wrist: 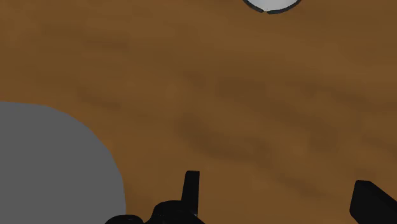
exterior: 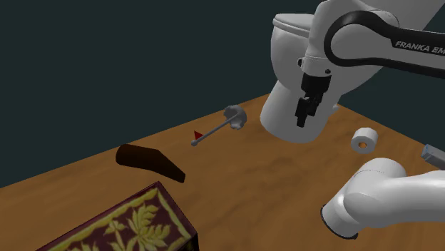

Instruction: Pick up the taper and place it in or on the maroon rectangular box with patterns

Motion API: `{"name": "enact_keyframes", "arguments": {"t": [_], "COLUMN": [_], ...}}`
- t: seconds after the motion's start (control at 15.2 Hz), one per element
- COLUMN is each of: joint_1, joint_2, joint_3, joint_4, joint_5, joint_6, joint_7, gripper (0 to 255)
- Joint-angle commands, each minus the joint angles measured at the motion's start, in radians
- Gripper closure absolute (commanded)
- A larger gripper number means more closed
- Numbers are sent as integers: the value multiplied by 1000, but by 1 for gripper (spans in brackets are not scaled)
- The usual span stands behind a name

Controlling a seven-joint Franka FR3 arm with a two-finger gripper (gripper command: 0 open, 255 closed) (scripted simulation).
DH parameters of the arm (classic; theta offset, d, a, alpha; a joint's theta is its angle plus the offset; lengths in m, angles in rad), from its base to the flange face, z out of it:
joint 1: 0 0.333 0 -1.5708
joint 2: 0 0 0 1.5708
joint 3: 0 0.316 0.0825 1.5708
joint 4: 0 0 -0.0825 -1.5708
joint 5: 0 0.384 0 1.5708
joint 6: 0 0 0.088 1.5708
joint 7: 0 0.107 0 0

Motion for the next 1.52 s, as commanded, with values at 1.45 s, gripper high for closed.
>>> {"name": "enact_keyframes", "arguments": {"t": [1.45], "joint_1": [126], "joint_2": [433], "joint_3": [356], "joint_4": [-22], "joint_5": [139], "joint_6": [716], "joint_7": [324], "gripper": [0]}}
